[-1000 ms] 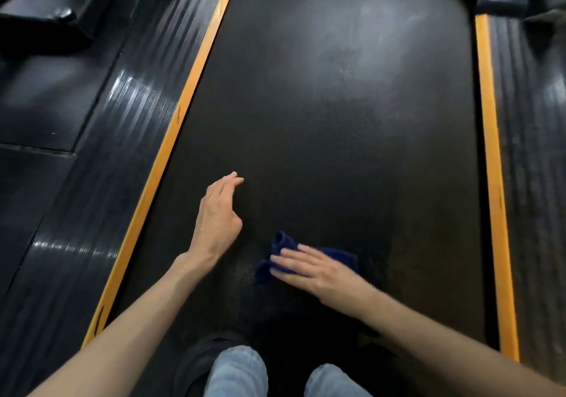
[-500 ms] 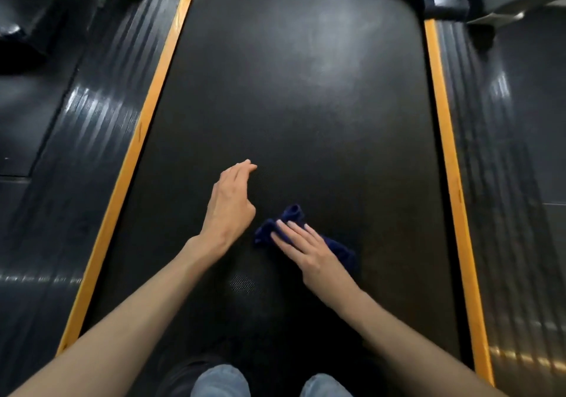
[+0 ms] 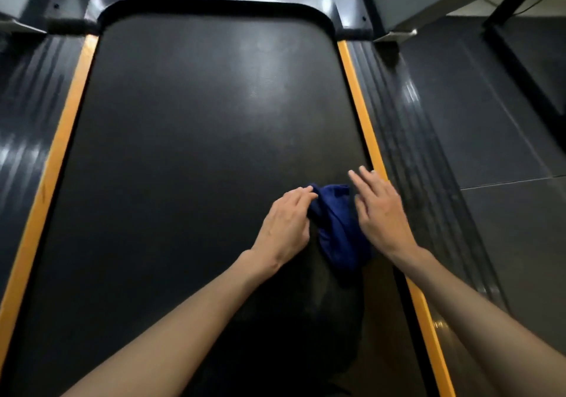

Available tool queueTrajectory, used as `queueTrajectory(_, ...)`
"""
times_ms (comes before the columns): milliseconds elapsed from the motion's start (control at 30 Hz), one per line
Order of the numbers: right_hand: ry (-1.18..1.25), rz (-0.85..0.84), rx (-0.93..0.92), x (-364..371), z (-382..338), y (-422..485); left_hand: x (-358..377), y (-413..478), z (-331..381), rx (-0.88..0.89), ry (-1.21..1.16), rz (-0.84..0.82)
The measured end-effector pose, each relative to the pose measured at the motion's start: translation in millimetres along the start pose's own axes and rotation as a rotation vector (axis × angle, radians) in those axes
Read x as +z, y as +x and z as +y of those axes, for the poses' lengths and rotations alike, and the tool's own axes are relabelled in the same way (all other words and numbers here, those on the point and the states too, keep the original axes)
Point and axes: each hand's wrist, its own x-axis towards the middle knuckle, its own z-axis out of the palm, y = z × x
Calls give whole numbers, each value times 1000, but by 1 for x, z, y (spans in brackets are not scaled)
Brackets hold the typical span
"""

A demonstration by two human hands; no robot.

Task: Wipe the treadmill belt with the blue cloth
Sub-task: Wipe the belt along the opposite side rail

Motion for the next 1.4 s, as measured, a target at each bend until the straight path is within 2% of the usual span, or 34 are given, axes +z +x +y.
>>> queueTrajectory(100, -146, -27, 108, -14, 39, 11, 26, 24, 30, 97, 131, 45)
queueTrajectory(133, -154, -63, 149, -16, 49, 13, 32, 29, 40, 77, 195, 33)
queueTrajectory(233, -73, -165, 184, -19, 74, 11, 47, 39, 69, -130, 341, -167)
queueTrajectory(367, -28, -99, 166, -12, 76, 6, 68, 37, 79, -159, 472, -264)
queueTrajectory(467, -60, -32, 193, 0, 72, 2, 69, 34, 61, -37, 485, -184)
queueTrajectory(567, -87, 17, 204, 7, 72, 1, 68, 34, 41, 116, 459, -180)
queueTrajectory(700, -42, 42, 231, 7, 72, 1, 65, 41, 27, 283, 432, -270)
queueTrajectory(800, -18, -28, 227, 2, 75, 4, 56, 55, 23, 446, 459, -435)
queueTrajectory(867, 37, -144, 220, -7, 79, 7, 51, 59, 24, 491, 474, -449)
queueTrajectory(933, 20, -193, 214, -21, 78, 4, 58, 55, 25, 454, 499, -413)
queueTrajectory(1033, -48, 22, 325, -36, 62, -22, 65, 48, 34, 337, 514, -370)
queueTrajectory(1067, -24, 14, 370, -38, 58, -32, 65, 48, 36, 282, 481, -383)
queueTrajectory(1167, 51, -304, 405, -35, 59, -49, 58, 48, 43, 201, 385, -424)
queueTrajectory(1233, 41, -402, 387, -35, 64, -49, 56, 40, 49, 164, 358, -415)
queueTrajectory(1400, -51, -211, 367, -11, 67, -61, 77, 29, 44, 147, 400, -334)
